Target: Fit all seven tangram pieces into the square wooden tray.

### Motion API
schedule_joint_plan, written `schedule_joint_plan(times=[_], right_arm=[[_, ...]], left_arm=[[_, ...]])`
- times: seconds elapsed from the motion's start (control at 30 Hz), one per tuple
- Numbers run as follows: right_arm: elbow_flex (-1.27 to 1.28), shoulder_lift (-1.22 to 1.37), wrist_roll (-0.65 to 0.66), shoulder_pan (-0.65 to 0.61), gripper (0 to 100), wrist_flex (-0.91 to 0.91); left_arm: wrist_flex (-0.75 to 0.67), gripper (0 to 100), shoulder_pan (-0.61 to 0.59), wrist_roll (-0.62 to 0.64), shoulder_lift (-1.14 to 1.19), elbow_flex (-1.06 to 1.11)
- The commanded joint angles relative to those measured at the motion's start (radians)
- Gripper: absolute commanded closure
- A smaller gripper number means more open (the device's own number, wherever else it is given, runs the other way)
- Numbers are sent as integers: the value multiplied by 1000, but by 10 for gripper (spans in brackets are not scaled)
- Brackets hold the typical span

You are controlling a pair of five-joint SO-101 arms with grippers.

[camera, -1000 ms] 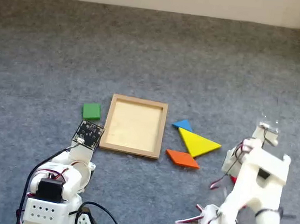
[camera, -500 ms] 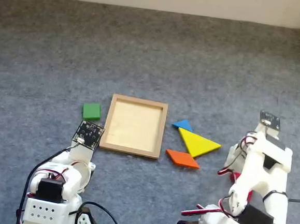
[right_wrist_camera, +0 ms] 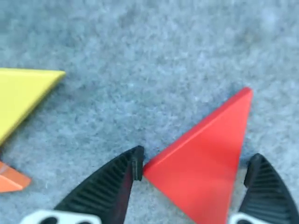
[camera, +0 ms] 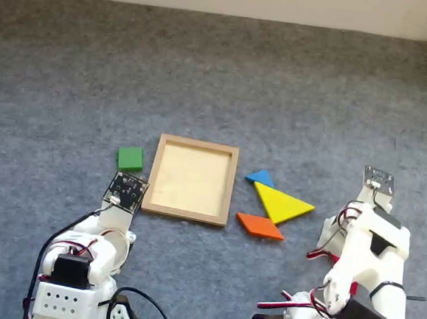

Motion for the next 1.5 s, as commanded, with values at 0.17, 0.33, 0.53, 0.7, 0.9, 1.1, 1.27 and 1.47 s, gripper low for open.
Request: schedule_joint_plan(times=[0.17, 0.33, 0.53, 0.7, 0.9, 1.1, 1.27, 1.47], right_arm=[[13, 13, 97, 7, 659, -27], [35, 13, 98, 7, 659, -30], [38, 8, 98, 10, 659, -25], [39, 7, 101, 7, 659, 7], [39, 12, 97, 13, 659, 27], [39, 12, 97, 15, 659, 50], [39, 8, 97, 15, 723, 58], [36, 2, 97, 16, 755, 61]], left_arm=[[6, 993, -1, -3, -38, 19], [6, 993, -1, -3, -38, 19], [6, 993, -1, -3, -38, 19], [6, 993, -1, -3, -38, 19], [6, 993, -1, -3, -38, 19], [6, 993, -1, -3, -38, 19], [6, 993, -1, -3, -38, 19], [6, 993, -1, -3, -38, 19]])
